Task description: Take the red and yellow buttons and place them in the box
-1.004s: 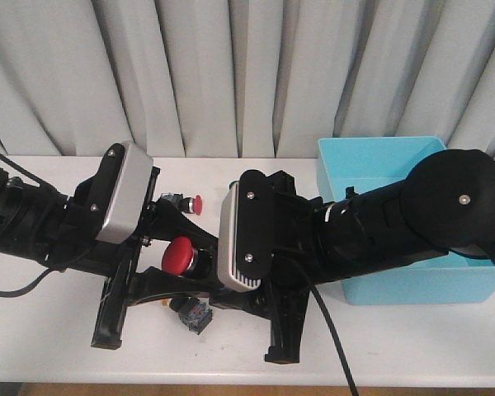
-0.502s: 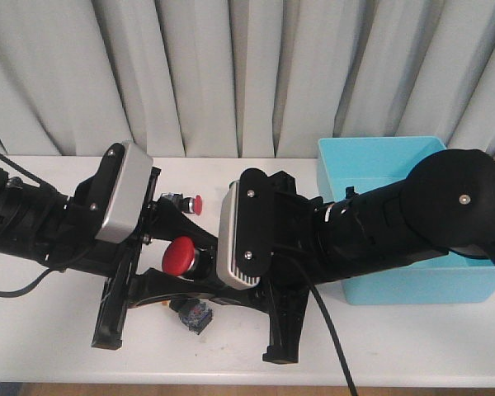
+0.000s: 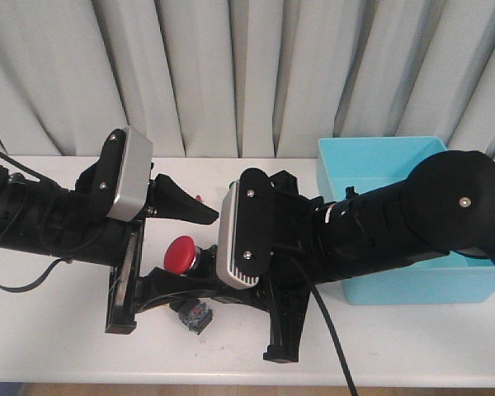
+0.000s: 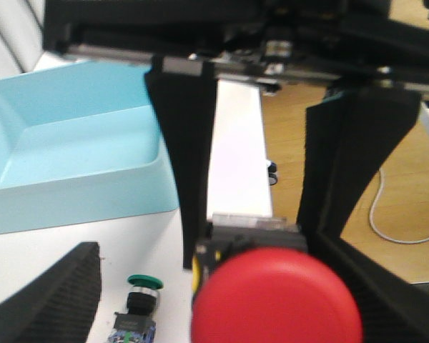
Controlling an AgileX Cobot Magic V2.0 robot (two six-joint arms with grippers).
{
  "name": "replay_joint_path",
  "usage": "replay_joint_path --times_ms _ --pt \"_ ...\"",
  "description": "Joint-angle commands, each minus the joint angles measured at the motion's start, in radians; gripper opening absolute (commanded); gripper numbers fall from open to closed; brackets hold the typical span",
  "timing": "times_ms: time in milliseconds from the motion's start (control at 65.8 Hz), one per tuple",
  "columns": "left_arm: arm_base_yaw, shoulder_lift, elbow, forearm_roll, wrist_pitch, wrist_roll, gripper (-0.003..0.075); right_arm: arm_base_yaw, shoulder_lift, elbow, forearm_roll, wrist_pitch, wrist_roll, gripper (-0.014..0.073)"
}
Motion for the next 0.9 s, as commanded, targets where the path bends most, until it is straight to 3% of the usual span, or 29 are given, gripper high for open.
replay_joint_path --times_ms 0,122,258,319,441,563,699,882 --pt "-0.005 -0.029 -0.023 -0.062 -0.003 -0.011 0.0587 -0.005 -0.061 -0.034 -0.072 -0.078 0.112 0.0188" --pt "-0.005 -0.029 -0.023 -0.038 -0.022 -0.011 0.0587 -0.005 -0.097 -0.034 -0.274 -0.102 0.301 0.0188" --pt "-0.005 -0.029 -0.023 0.015 -0.077 -0.013 0.0587 -0.009 -0.13 -0.034 -0.538 -0.096 0.63 0.0188" --pt "-0.005 -0.029 -0.023 0.037 -0.112 -0.04 0.0587 -0.041 -0.138 -0.034 -0.654 -0.077 0.79 0.019" --pt "-0.005 -0.029 -0.023 0.067 -0.159 -0.091 0.0587 -0.176 -0.136 -0.034 -0.751 -0.013 1.027 0.0192" --pt "-0.005 -0.027 -0.023 0.066 -0.161 -0.094 0.0587 -0.377 -0.122 -0.034 -0.737 0.016 1.152 0.0197" --pt "-0.005 -0.027 -0.023 0.066 -0.16 -0.094 0.0587 -0.56 -0.068 -0.043 -0.73 0.051 1.2 0.0199" --pt "-0.005 -0.027 -0.023 0.066 -0.159 -0.094 0.0587 -0.634 0.089 -0.168 -0.737 0.16 1.203 0.0206"
